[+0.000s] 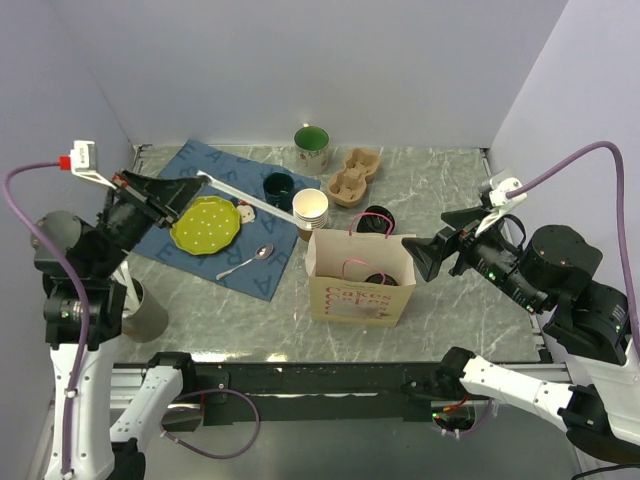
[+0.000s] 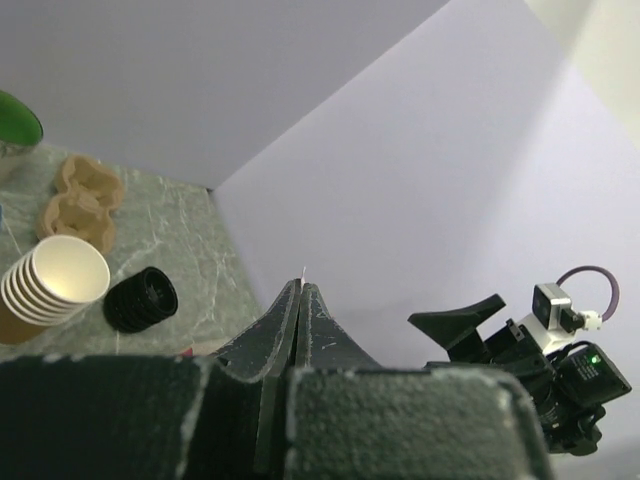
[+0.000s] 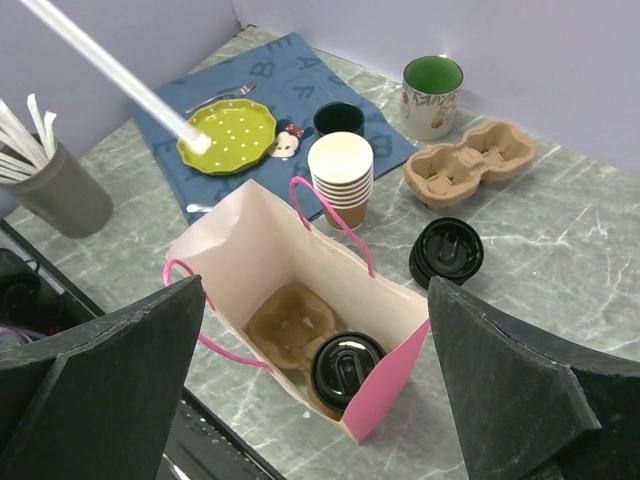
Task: Pack the takeout coffee
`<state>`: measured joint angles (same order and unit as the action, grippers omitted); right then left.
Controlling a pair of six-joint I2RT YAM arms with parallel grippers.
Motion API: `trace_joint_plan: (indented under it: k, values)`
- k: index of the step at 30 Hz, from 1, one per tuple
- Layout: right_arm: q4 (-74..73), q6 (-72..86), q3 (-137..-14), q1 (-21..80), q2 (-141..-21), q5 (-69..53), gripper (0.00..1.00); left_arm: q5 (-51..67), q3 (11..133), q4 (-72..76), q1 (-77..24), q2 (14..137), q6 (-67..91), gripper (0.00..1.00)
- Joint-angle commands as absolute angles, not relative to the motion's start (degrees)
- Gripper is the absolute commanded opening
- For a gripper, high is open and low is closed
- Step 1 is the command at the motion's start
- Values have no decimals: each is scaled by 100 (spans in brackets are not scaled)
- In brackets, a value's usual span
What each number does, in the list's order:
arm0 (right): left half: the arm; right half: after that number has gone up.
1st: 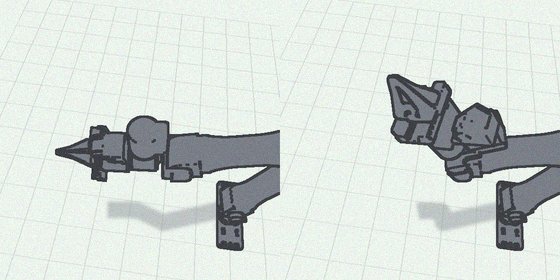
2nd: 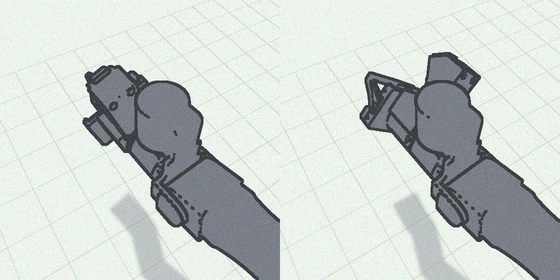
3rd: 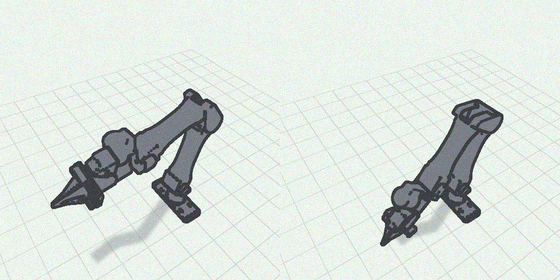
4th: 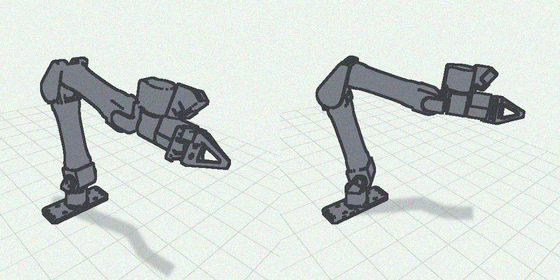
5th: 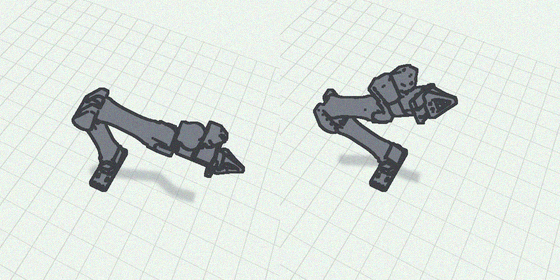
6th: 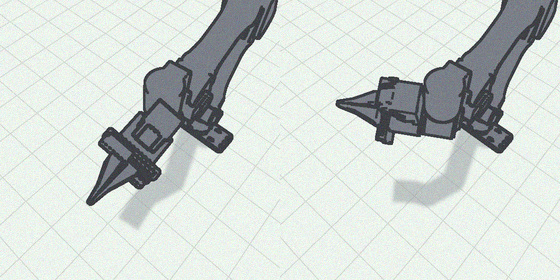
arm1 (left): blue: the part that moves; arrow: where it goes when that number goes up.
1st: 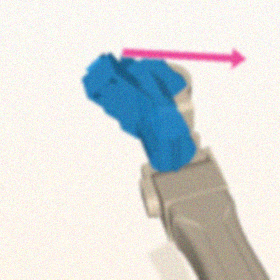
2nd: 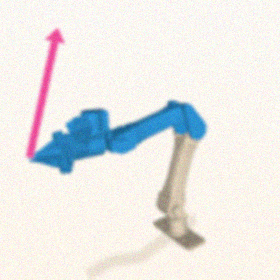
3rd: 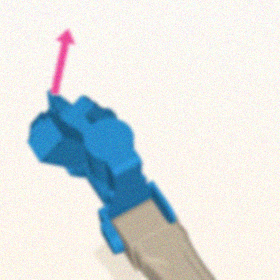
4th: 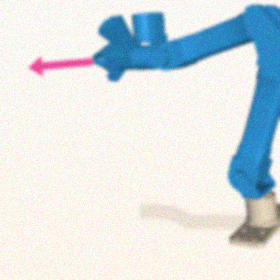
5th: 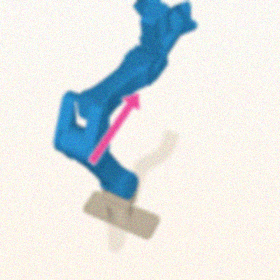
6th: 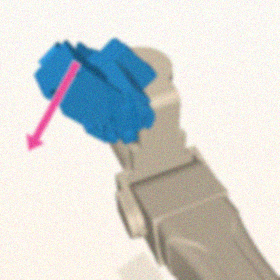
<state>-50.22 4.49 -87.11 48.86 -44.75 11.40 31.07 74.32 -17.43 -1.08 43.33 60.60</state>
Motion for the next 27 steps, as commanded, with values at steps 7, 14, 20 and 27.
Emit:
trace_joint_plan:
  k: [7, 14, 20, 27]
  values:
    - [-4816, 202, -8789, 4860, -4570, 1204, 100, 2261, 6847, -1002, -1928, 4534, 6241, 1]
    - [-4992, 246, -8886, 4860, -4518, 1248, 100, 995, 6460, -781, -3251, 5035, 5714, 1]
    - [-5133, 386, -8789, 4852, -4342, 1327, 100, 774, 6477, -1124, -3480, 5404, 5090, 1]
    - [-5545, 720, -8832, 4860, -4306, 1468, 100, 966, 6363, -1055, -3507, 5493, 5037, 62]
